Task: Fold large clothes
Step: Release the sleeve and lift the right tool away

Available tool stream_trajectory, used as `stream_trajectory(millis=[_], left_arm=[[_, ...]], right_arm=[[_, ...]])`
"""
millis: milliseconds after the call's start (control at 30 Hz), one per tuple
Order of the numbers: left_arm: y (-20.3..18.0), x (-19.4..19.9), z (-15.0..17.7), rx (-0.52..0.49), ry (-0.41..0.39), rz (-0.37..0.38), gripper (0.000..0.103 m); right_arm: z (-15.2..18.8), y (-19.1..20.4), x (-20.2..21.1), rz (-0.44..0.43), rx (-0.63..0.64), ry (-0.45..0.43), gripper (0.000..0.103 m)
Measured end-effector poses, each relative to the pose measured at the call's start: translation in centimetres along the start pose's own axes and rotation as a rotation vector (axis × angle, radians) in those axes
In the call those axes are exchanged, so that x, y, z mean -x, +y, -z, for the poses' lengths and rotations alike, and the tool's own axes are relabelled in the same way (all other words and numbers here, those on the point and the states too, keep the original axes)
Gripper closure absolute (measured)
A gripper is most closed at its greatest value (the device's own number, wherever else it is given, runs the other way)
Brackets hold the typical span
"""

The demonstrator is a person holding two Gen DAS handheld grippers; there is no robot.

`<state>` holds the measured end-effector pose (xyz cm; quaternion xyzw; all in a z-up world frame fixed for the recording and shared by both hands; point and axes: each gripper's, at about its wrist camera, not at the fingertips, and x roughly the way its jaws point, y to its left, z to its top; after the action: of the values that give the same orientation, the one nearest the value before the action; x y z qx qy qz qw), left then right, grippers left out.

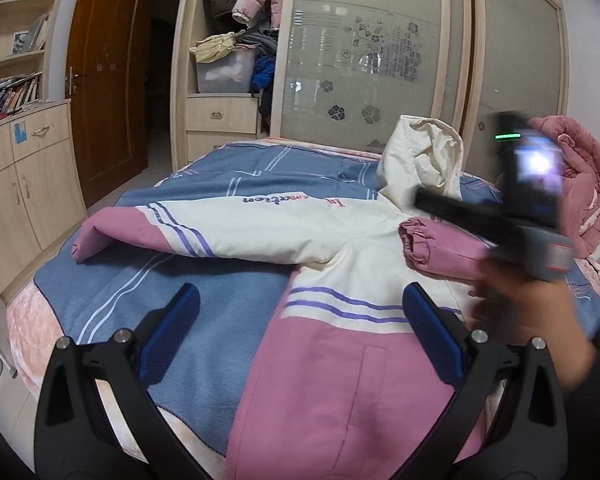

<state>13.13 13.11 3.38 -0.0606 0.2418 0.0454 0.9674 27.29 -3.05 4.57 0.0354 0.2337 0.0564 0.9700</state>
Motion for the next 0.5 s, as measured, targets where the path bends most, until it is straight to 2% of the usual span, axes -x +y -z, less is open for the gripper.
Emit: stream_trajectory(millis=[100,267,367,433,500], left_arm=[[-0.3,-0.3,0.2,0.016,0.03,0.053,0.002],[-1.3,0.0,1.0,0.002,0.062,0.101,0.002],[-2.1,0.9,1.8,-0.027,0.054,0.132,0.002],[-2.6,1.0,2.4,-0.029,0.081,0.165,0.002],[-2.9,0.9,2.9,-0.034,0.119,0.143,0.002]], right_arm=[[1.1,-4.1,6.4,-0.039,-0.037,-0.042,0.002],[4.8,-9.5,15.1,0.068,-0.003,-0.071,0.001],[7.1,-12.3,17.7,0.092,-0.035,-0.094,0.001],[9.1,-14.3,19.4,0.127,-0.058,-0.157,0.001],[10.2,-15.7,19.4,0.144,-0.076,-0.148,0.001]])
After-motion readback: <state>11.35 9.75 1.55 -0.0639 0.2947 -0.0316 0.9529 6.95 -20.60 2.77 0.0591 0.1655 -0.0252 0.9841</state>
